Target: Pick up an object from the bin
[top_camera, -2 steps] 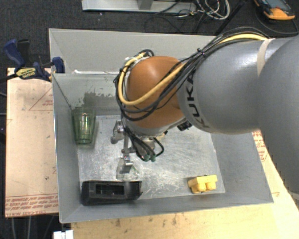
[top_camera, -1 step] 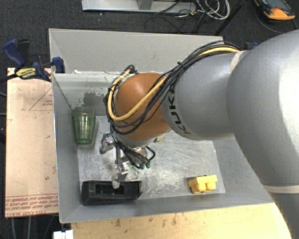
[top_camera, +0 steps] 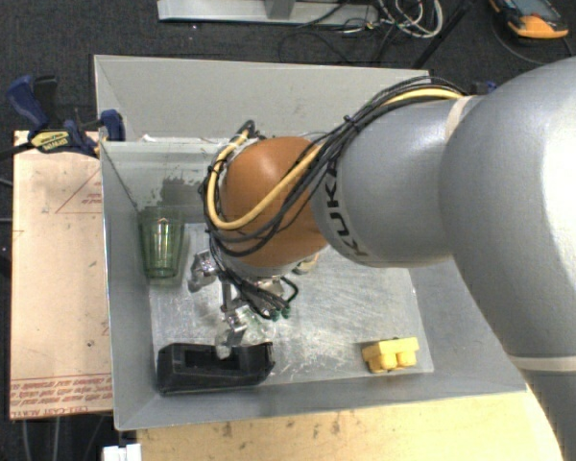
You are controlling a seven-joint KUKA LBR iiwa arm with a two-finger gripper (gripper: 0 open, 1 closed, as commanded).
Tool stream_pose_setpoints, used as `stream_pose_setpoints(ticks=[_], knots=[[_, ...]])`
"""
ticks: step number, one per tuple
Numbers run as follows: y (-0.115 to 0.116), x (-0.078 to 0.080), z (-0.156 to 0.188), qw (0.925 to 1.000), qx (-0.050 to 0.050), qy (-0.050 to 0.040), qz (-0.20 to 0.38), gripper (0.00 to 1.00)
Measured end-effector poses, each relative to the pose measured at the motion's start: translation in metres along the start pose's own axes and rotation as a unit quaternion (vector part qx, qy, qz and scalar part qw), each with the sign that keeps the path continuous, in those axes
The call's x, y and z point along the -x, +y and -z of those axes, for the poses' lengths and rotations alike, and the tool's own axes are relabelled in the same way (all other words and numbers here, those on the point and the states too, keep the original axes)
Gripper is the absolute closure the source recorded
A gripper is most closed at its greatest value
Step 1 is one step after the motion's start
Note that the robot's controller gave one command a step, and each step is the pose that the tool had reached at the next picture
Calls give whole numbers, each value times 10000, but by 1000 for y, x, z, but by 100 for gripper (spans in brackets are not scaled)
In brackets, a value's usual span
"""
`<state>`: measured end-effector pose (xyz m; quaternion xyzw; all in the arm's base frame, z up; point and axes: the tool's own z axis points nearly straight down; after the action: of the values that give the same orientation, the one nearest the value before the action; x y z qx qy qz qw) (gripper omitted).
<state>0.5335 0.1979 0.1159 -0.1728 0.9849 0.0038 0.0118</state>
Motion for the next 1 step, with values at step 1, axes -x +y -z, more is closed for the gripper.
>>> stream_pose_setpoints(ticks=[1], knots=[[14,3,-5,9993,-62,28,371,0]])
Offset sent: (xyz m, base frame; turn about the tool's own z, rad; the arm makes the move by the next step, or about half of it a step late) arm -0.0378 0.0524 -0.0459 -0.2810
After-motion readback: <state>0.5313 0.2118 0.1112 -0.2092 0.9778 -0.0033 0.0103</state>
